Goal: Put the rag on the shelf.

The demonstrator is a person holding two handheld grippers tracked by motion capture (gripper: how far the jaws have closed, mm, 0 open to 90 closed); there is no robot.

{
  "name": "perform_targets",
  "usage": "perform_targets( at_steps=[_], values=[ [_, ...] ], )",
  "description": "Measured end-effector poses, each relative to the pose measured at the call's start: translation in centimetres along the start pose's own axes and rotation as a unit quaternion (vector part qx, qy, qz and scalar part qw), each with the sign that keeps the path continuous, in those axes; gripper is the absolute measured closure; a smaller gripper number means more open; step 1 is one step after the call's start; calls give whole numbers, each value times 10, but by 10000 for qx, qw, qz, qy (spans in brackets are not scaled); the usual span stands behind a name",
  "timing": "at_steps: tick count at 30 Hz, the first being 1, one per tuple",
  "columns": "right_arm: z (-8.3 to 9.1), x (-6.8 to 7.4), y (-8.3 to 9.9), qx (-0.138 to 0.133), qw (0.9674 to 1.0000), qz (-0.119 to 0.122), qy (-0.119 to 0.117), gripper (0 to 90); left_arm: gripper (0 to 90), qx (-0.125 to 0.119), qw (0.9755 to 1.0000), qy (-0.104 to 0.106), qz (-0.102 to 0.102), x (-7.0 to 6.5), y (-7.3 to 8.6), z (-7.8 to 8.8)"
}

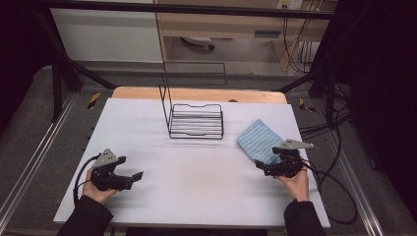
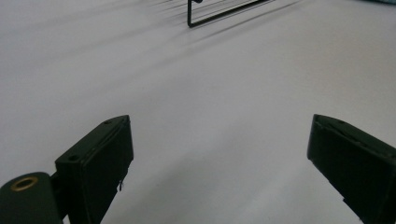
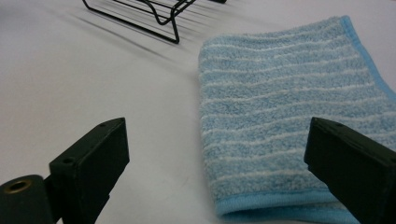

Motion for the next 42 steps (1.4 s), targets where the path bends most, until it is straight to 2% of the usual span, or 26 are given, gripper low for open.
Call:
perform_targets(
  at_steps=[4, 5, 6, 8, 10, 11, 16, 19, 22, 27, 32, 37, 42],
  values=[
    [-4, -4, -1, -36, 10000, -9, -32, 175, 70, 2, 10000, 1, -3, 1, 0, 0],
    [-4, -4, -1, -36, 10000, -9, -32, 175, 70, 2, 10000, 1, -3, 1, 0, 0],
    [-6, -6, 3, 97, 9999, 89, -69, 241, 70, -1, 10000, 7, -1, 0, 0, 0],
    [-7, -6, 6, 199, 9997, 120, -96, 326, 72, -32, 10000, 7, 18, 0, 0, 0],
    [-8, -6, 8, 241, 9996, 122, -109, 355, 73, -5, 10000, 3, -5, 0, 0, 0],
    [-8, -5, 10, 356, 9991, 208, -101, 426, 74, 3, 10000, 0, -2, 1, 0, 0],
    [-11, -5, 14, 542, 9977, 410, -30, 542, 75, -7, 10000, 4, 9, 1, 0, 0],
    [-13, -6, 17, 654, 9964, 543, 22, 590, 76, 16, 10000, 1, -13, 0, 0, -1],
    [-14, -8, 19, 647, 9963, 567, 45, 631, 77, 37, 10000, -2, -46, 0, 0, -1],
    [-13, -7, 21, 689, 9948, 740, 154, 733, 79, 77, 9999, -7, -83, -1, 1, -2],
    [-12, -7, 20, 722, 9950, 637, 261, 826, 82, 97, 9999, -11, -78, -1, 1, -3],
    [-11, -4, 17, 706, 9950, 640, 299, 856, 84, 99, 9999, -13, -89, -2, 1, -3],
    [-9, 4, 12, 653, 9951, 719, 176, 859, 85, 104, 9999, -15, -95, -1, 1, -3]
  ],
)
Point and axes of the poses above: each handheld gripper's, and its own axes: z roughly backward along the jaws, y roughly out of its underside, x roughly to its left, the point moved 2 cm from there along -z, roughly forward along the jaws, and after that the axes turned 2 degrees about -x, right-handed, at the moved point
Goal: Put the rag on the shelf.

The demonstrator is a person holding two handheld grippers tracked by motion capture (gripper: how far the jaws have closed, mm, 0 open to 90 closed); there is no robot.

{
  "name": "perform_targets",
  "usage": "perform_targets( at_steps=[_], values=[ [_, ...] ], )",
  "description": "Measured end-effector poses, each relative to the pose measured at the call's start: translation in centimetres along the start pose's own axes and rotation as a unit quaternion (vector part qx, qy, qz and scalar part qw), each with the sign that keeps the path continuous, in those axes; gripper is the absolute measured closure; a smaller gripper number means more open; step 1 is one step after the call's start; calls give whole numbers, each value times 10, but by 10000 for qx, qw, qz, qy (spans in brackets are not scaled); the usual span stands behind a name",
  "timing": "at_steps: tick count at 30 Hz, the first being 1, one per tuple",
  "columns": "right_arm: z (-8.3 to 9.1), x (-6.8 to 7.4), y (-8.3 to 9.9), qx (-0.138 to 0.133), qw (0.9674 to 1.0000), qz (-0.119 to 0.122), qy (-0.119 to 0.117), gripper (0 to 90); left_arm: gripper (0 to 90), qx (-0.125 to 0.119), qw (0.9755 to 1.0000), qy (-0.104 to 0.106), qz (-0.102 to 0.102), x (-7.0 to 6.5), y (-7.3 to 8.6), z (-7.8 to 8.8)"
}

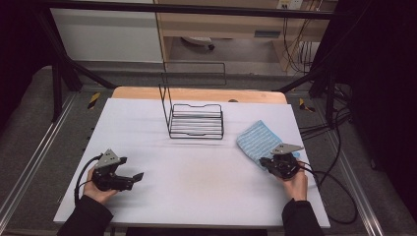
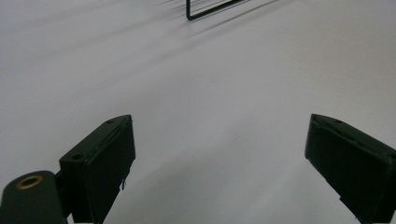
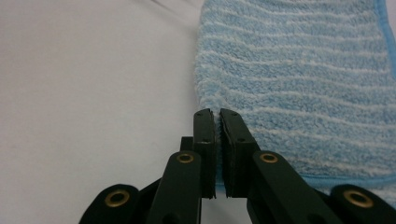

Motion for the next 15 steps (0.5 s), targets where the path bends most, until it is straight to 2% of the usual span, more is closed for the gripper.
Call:
perform_targets(
  at_steps=[11, 15],
  values=[
    [4, 14, -4, -11, 9998, -84, -201, 858, 85, 14, 10000, -8, -10, 0, 0, 0],
    [8, 20, -3, -41, 9993, -224, -303, 858, 85, 15, 10000, -13, -6, 0, 0, 0]
  ],
)
Point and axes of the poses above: each handheld gripper's, and its own axes: z roughly backward along the jaws, y roughly out of its underside, x roughly to its left, the point moved 2 cm from there along -z, roughly forward along the jaws, and after that the axes turned 2 degrees about -x, right-handed, at the moved point
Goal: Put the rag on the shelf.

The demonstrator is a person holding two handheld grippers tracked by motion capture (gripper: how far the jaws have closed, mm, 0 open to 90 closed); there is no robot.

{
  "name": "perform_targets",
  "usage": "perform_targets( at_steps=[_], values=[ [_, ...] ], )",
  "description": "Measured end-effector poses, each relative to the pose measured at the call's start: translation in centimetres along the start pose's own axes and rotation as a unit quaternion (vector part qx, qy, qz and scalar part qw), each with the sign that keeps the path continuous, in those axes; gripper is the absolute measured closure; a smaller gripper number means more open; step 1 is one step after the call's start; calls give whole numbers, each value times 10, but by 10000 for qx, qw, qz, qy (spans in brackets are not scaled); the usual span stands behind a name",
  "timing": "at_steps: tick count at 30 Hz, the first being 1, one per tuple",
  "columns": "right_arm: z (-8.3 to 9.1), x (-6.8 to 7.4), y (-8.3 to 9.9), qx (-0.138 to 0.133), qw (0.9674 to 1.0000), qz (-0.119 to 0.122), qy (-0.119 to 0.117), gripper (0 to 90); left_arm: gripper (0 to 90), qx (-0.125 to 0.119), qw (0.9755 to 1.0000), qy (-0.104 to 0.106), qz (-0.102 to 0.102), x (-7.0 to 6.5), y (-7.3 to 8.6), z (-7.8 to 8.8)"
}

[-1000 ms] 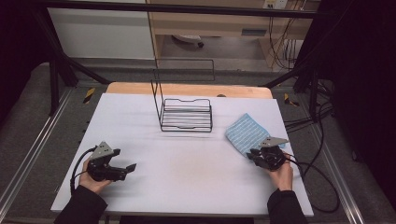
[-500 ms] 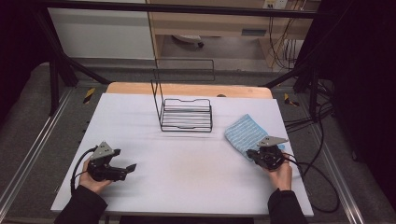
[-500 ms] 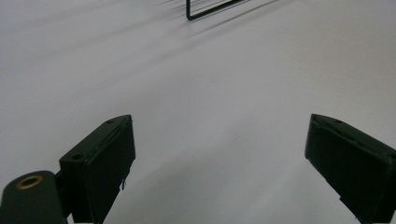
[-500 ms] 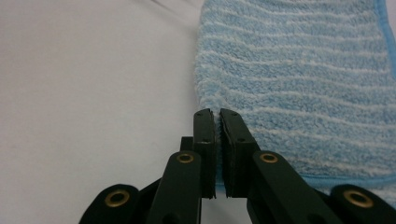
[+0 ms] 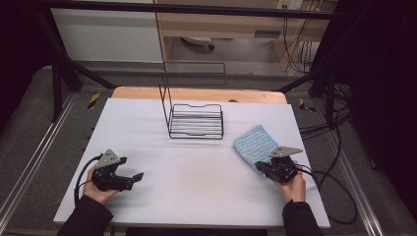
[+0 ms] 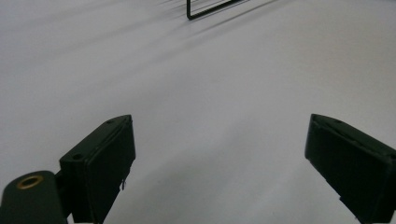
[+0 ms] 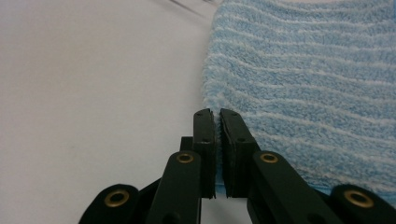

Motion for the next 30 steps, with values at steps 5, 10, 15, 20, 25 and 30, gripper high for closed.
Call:
perform_targets(
  at_steps=[5, 10, 15, 20, 25, 30],
  values=[
    [0, 8, -2, 9, 9999, -70, -123, 858, 85, -1, 10000, -6, 10, 0, 0, 0],
    [0, 16, -4, 27, 9997, -82, -220, 858, 85, 7, 10000, -1, -1, 0, 0, 0],
    [-1, 23, -6, 24, 9994, -144, -328, 858, 85, 10, 10000, -3, 0, 0, 0, 0],
    [-2, 29, -8, 11, 9989, -186, -425, 859, 85, 12, 10000, -5, -7, 0, 0, 0],
    [-3, 36, -10, -20, 9982, -256, -550, 859, 85, 14, 10000, -9, -1, 0, 0, 0],
    [-5, 43, -12, -9, 9978, -236, -620, 860, 85, 19, 10000, -12, -4, 0, 0, 0]
  ],
)
Point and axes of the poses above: each handheld gripper's, and its own axes: z roughly backward along the jaws, y roughly out of its underside, x roughly to its left, the point moved 2 cm from there along -z, roughly forward along the jaws, and after that the axes turned 2 degrees about -x, right-handed, at the moved point
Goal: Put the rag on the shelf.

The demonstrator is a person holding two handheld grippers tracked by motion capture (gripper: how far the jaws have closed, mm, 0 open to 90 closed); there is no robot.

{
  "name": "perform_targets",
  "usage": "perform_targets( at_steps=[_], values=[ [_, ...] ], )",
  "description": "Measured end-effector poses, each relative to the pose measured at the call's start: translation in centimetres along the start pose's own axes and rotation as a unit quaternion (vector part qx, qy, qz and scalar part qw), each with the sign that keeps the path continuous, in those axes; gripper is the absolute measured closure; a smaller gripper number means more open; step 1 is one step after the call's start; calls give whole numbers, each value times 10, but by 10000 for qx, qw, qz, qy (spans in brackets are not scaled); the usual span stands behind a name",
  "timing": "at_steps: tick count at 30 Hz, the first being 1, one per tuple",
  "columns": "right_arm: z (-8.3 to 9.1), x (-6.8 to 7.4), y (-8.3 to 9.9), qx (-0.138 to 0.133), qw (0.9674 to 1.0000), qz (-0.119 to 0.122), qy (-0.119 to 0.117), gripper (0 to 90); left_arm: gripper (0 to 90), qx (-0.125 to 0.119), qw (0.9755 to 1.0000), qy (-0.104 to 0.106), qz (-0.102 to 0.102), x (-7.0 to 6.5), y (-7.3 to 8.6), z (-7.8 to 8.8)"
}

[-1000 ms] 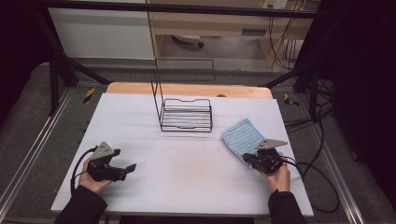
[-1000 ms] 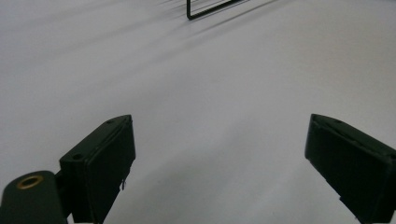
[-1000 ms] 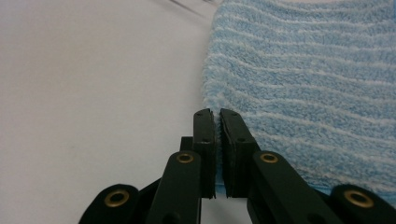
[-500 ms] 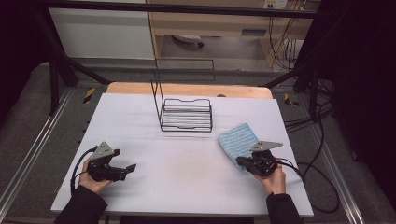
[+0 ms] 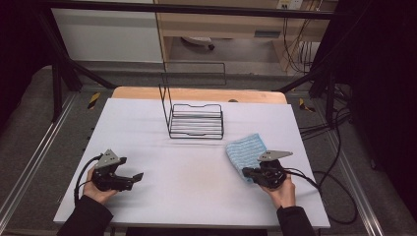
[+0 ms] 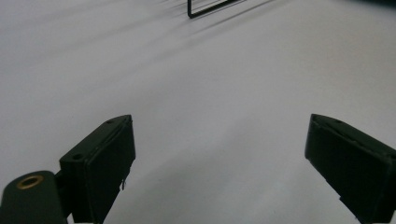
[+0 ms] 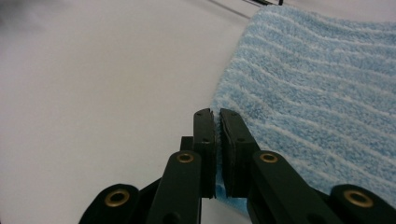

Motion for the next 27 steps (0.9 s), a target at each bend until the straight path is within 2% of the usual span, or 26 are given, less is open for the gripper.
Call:
perform_targets(
  at_steps=[6, 10, 15, 22, 23, 27],
  values=[
    [-4, 8, -2, -33, 9999, -58, -153, 860, 85, 3, 10000, -3, 1, 0, 0, 0],
    [-6, 13, -3, -13, 9999, -18, -166, 860, 85, 9, 10000, -4, -9, 0, 0, 0],
    [-11, 24, -5, -7, 9995, -8, -312, 860, 85, 11, 10000, -8, -8, 0, 0, 0],
    [-16, 35, -7, -27, 9992, 49, -389, 860, 85, 19, 10000, -9, -12, 0, 0, 0],
    [-18, 38, -8, -50, 9989, -8, -474, 860, 85, 20, 10000, -7, -12, 0, 0, 0],
    [-21, 42, -8, -37, 9989, 44, -472, 861, 85, 24, 10000, -10, -5, 0, 0, -1]
  ],
)
Point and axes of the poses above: each handheld gripper's, and its own axes: z roughly backward along the jaws, y roughly out of its underside, x roughly to its left, the point moved 2 cm from there along -z, roughly forward along the jaws, and after that the axes turned 2 degrees about -x, right-handed, at the moved point
